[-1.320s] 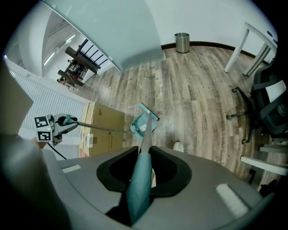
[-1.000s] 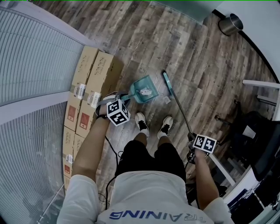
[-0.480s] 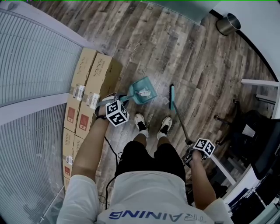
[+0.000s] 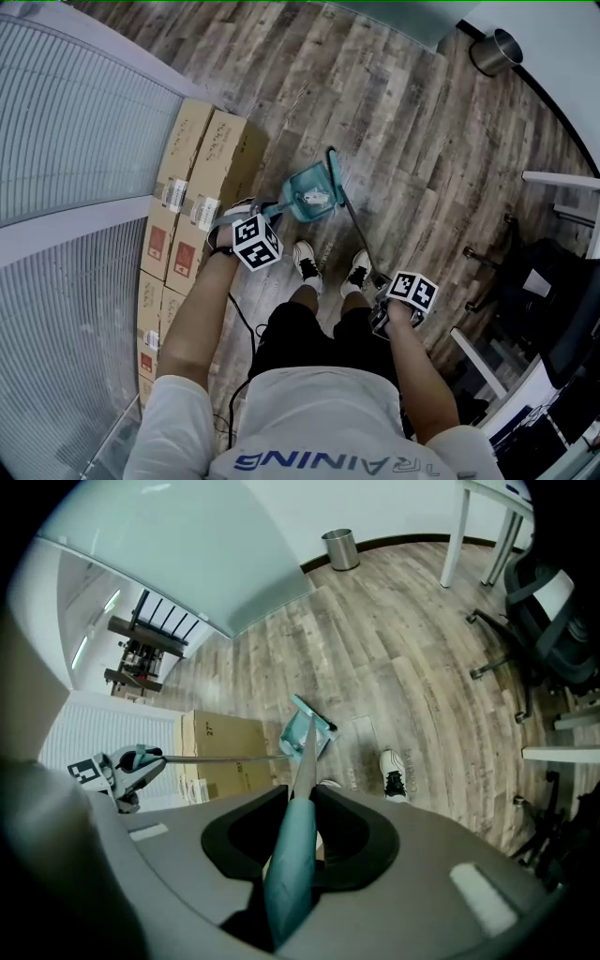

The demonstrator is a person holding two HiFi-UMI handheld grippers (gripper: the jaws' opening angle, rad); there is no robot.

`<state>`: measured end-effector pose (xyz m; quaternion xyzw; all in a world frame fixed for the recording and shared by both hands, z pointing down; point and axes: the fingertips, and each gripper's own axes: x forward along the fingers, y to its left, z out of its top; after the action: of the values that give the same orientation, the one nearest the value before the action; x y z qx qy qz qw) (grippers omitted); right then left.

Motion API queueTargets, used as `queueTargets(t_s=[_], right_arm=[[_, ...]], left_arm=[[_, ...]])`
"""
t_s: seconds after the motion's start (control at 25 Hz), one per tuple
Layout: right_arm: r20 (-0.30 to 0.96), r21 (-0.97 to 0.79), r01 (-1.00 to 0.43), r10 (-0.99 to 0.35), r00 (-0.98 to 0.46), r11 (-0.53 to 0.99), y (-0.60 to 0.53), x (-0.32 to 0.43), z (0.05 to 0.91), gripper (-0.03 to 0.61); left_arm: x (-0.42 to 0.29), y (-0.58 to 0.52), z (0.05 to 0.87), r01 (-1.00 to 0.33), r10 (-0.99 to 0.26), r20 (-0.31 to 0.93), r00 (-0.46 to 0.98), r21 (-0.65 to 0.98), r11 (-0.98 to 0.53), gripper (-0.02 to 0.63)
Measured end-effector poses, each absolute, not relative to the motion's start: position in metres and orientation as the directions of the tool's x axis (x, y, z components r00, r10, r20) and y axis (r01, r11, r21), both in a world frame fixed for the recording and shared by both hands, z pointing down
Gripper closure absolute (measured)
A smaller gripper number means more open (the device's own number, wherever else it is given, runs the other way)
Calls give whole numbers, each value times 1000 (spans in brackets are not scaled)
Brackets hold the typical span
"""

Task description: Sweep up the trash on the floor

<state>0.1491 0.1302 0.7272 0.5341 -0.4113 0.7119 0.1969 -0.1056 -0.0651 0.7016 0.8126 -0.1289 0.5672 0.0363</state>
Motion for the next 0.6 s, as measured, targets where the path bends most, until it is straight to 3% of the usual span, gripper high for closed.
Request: queueTargets(t_s=[0.32,0.6], right_arm=[[876,-476,-704,-210,-435,-527,95,125,715,469],[915,-402,-785,-200,-350,-471,98,161,709,469]], left_arm=[[-106,-65,702,-249,-168,930,327,-87,-965,514],[-106,-66,702,-249,-165,931,324,-84,-965,514]])
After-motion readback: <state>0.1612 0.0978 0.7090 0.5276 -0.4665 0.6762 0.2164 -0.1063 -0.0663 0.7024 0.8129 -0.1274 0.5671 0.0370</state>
